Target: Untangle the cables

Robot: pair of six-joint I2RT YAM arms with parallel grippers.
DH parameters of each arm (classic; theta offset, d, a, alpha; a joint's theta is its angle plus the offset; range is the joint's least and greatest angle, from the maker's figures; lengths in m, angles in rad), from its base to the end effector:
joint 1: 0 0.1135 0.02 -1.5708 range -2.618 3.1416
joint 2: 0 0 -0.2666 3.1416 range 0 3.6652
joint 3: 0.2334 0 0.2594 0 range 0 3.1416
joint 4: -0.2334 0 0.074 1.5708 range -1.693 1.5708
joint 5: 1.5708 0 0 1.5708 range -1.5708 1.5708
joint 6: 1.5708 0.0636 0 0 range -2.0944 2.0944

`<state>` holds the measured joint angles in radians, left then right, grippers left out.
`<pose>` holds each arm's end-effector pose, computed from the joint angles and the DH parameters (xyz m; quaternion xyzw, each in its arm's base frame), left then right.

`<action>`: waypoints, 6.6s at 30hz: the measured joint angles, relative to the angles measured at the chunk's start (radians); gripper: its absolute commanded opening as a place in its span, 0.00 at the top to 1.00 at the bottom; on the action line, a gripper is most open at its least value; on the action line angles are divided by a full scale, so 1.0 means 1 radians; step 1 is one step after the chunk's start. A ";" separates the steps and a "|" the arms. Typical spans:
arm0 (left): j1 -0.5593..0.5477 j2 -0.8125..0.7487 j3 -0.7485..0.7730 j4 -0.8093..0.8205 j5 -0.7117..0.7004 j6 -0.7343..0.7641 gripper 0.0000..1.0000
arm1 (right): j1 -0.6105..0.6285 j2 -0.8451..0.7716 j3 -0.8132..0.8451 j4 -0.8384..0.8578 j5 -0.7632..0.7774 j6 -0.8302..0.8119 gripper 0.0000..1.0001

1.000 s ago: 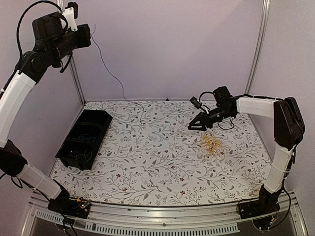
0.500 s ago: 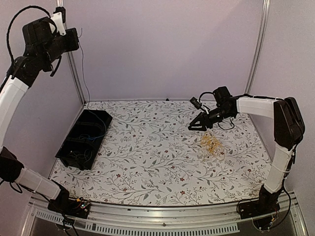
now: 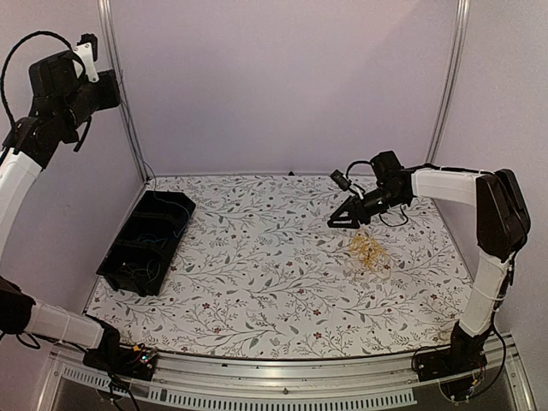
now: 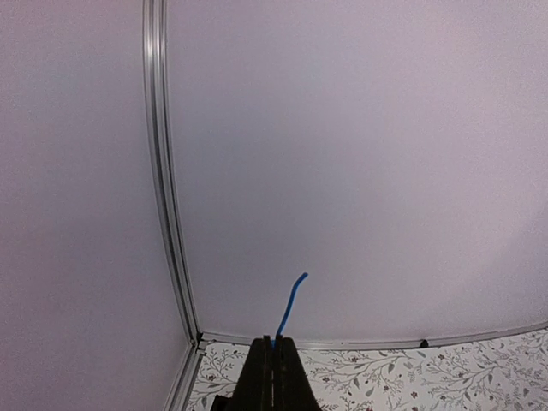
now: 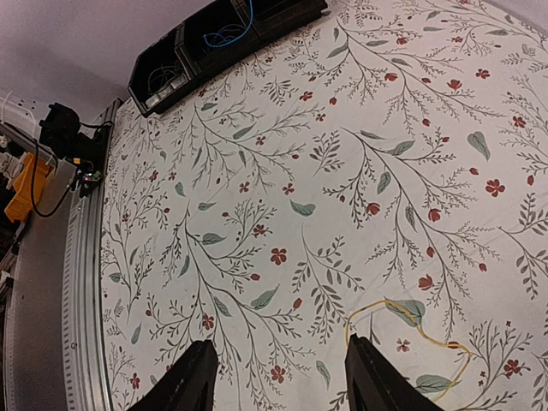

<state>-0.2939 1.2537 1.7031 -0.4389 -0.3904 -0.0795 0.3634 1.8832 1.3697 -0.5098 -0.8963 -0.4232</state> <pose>0.2663 -0.0553 0.5319 -0.0632 0.7008 0.0046 0.7105 0.3660 0.1923 0.1984 -0.4407 0.7566 0.4097 0.2560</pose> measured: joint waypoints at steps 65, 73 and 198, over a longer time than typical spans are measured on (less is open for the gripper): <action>0.334 0.155 -0.644 0.077 0.008 -0.123 1.00 | 0.000 0.048 -0.003 -0.066 -0.003 -0.026 0.47; 0.341 0.165 -0.665 0.090 0.080 -0.176 1.00 | 0.000 0.048 -0.032 -0.064 -0.003 -0.023 0.47; -0.191 0.425 -0.055 -0.481 0.010 -0.509 0.57 | -0.038 -0.007 0.052 -0.179 0.432 -0.121 0.49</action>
<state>-0.4850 1.6783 1.6478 -0.9203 -0.3805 -0.5880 0.3252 1.8759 1.4220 -0.6884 -0.4641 -0.5438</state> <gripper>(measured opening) 0.431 0.506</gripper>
